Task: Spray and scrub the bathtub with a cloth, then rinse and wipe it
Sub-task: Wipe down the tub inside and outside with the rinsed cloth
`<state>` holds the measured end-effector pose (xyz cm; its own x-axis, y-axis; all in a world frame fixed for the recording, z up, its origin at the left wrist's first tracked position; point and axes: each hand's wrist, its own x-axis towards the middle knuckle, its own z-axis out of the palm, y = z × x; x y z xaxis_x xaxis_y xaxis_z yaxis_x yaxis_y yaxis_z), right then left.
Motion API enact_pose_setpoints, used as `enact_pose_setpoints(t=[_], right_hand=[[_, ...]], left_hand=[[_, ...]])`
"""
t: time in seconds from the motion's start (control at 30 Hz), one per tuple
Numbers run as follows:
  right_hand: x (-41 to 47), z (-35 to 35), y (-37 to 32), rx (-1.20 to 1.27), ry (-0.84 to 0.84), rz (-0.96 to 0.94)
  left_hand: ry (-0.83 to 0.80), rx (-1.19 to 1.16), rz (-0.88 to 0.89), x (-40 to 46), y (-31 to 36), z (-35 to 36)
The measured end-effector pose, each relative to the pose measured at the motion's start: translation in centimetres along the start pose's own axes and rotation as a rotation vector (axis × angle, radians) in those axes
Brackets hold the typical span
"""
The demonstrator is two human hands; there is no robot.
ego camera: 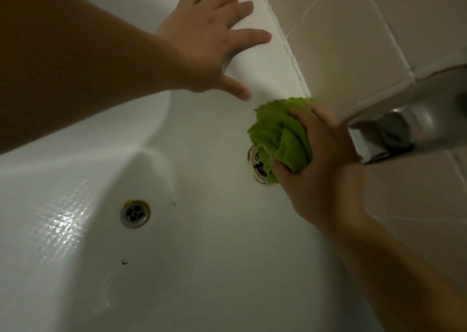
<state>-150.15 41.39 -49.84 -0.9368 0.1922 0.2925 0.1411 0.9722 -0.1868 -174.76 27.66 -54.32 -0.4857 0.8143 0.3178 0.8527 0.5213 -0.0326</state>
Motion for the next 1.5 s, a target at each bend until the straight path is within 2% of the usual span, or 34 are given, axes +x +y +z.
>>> enact_pose_setpoints(t=[0.07, 0.13, 0.2, 0.33, 0.47, 0.7, 0.83, 0.93, 1.07, 1.27, 1.37, 1.5], right_hand=[[2.7, 1.1, -0.1, 0.033, 0.035, -0.097], [4.3, 2.0, -0.2, -0.061, 0.121, -0.11], [3.7, 1.8, -0.5, -0.101, 0.114, -0.092], [-3.4, -1.2, -0.3, -0.032, -0.028, 0.086], [-9.0, -3.1, 0.0, -0.056, -0.089, 0.224], [-5.6, -2.2, 0.0, -0.043, -0.077, 0.194], [-10.6, -4.2, -0.5, 0.027, -0.086, 0.309], [-15.5, -5.7, -1.6, 0.046, -0.026, 0.404], [-14.9, -5.2, -2.2, 0.024, 0.001, 0.472], [-14.6, -5.6, -0.7, 0.104, -0.054, 0.391], [-17.8, -6.8, -0.7, 0.192, -0.048, 0.49], [-20.5, -7.6, -1.3, 0.191, 0.002, 0.559]], left_hand=[[0.009, -0.002, -0.011, -0.1, 0.8, 0.2], [0.009, -0.04, -0.014, -0.2, 1.4, -0.1], [0.01, -0.072, -0.015, -0.5, 1.8, -0.3], [-0.026, -0.126, -0.021, -1.1, 3.4, -0.5], [0.0, -0.226, 0.105, -1.7, 6.9, -0.8], [0.019, -0.232, 0.239, -1.8, 9.1, -0.6], [-0.037, -0.219, 0.22, -2.6, 10.6, -1.4], [0.011, -0.298, 0.161, -4.1, 12.6, -3.0], [-0.056, -0.307, 0.132, -5.0, 14.3, -4.2], [-0.153, -0.32, 0.235, -5.5, 15.6, -4.2], [-0.201, -0.389, 0.233, -6.3, 16.9, -4.6], [-0.258, -0.524, 0.202, -7.8, 19.4, -5.4]])
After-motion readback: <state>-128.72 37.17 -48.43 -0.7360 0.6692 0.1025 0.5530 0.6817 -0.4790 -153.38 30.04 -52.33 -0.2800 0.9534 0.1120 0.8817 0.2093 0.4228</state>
